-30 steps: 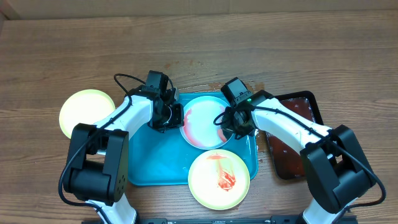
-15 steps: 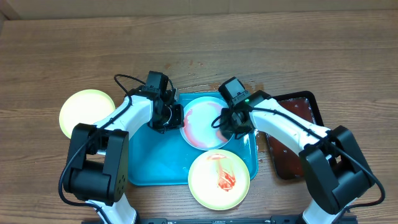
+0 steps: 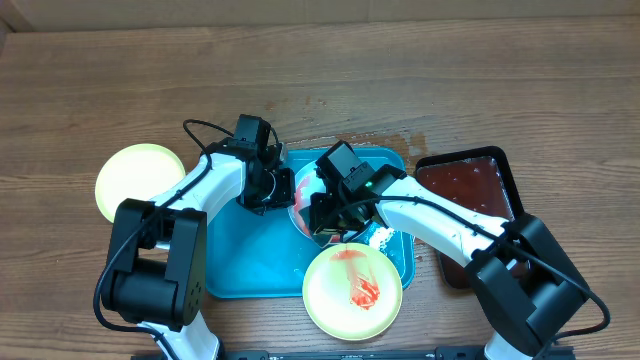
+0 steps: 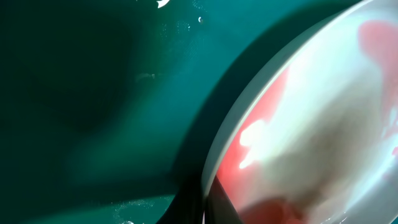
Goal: Clean dirty plates on tray and stack at the side
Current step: 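Scrub the white plate with the sponge while the left gripper holds it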
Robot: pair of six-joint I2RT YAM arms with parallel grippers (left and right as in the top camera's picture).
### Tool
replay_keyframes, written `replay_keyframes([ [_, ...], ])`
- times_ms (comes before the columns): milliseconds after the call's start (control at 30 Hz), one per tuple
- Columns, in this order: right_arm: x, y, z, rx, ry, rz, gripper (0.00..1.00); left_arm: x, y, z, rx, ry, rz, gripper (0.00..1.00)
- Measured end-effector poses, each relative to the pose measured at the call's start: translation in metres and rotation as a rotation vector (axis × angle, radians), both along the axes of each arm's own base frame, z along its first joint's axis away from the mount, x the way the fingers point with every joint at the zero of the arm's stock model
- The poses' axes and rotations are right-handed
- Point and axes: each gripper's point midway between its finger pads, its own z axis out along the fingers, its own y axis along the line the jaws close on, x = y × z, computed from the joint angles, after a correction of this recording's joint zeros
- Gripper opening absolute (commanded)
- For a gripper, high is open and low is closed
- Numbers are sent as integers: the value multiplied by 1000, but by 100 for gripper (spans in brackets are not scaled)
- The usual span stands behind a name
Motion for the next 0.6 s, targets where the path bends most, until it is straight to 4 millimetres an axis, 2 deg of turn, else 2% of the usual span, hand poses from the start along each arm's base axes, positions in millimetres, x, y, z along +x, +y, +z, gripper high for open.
replay_keyframes([
  [167,8,-10,-6,-63,-33,-48,4,0,0,0,0,0,0,4],
  [333,16,-31,-13,-184,-96,-48,4,0,4,1,26,5,4,4],
  [400,21,-42,-10,-259,-119,-55,4,0,8,2,50,11,6,5],
  [467,33,-50,1,-325,-165,-73,4,0,14,3,89,18,10,4],
  [600,69,-59,40,-415,-309,-132,4,2,30,7,185,22,19,4],
])
